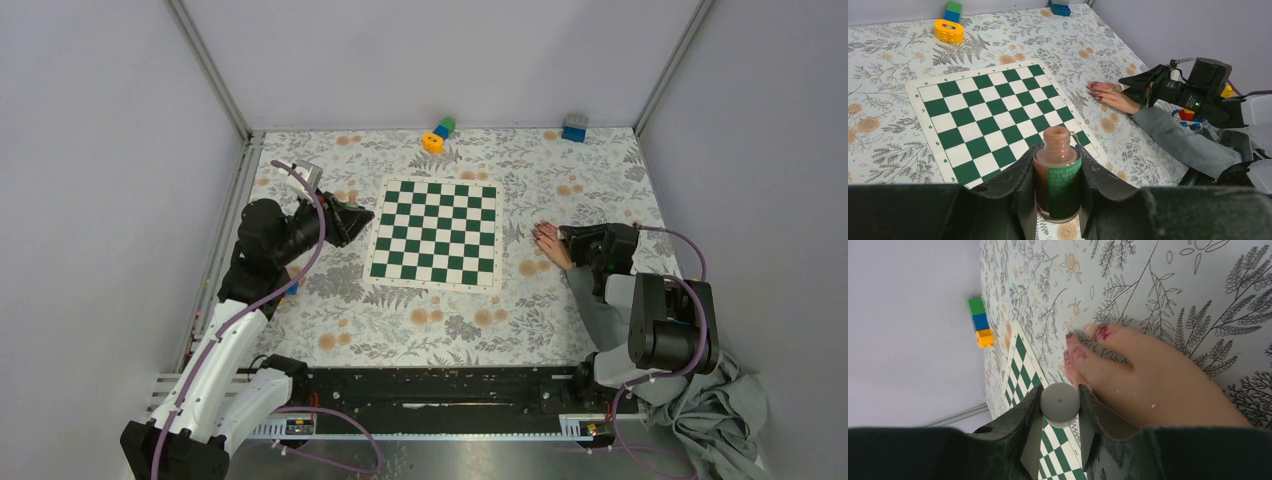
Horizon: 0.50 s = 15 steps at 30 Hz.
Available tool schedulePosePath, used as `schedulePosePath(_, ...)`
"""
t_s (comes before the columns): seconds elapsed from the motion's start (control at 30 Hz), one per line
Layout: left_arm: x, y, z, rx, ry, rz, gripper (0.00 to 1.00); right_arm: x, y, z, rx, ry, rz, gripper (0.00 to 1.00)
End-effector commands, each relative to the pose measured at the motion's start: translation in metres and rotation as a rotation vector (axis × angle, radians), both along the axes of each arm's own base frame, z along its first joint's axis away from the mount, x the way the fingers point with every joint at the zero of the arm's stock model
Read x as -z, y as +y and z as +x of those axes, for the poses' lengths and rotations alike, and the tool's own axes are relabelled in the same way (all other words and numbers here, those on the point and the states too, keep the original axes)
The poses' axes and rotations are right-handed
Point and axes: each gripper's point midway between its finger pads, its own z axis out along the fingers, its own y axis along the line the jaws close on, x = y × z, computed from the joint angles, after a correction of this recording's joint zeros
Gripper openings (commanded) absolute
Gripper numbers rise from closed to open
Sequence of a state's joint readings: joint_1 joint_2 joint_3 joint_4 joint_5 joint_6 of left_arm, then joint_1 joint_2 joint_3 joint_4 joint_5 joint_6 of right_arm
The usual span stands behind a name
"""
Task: Paint the nails
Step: Paint the nail polish on the nail.
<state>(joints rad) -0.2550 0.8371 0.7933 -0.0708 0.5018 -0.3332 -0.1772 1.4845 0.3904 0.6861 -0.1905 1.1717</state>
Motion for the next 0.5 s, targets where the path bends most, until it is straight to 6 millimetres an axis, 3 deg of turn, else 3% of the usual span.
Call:
schedulePosePath(0.0, -0.020, -0.002, -0.004, 0.022, -0.086, -0.018, 0.00, -0.024, 0.006, 0.010, -0.065, -0.045, -0.022, 0.00)
schedulePosePath(0.2, -0.021, -0.001, -0.004, 0.018, -0.092, -0.017, 0.00, -0.045, -0.002, 0.028, -0.062, -0.086, -0.054, 0.00)
schedulePosePath(0.47, -0.021, -0.001, -0.005, 0.019, -0.096, -0.015, 0.00, -0.033, -0.023, 0.037, -0.016, -0.072, -0.050, 0.00)
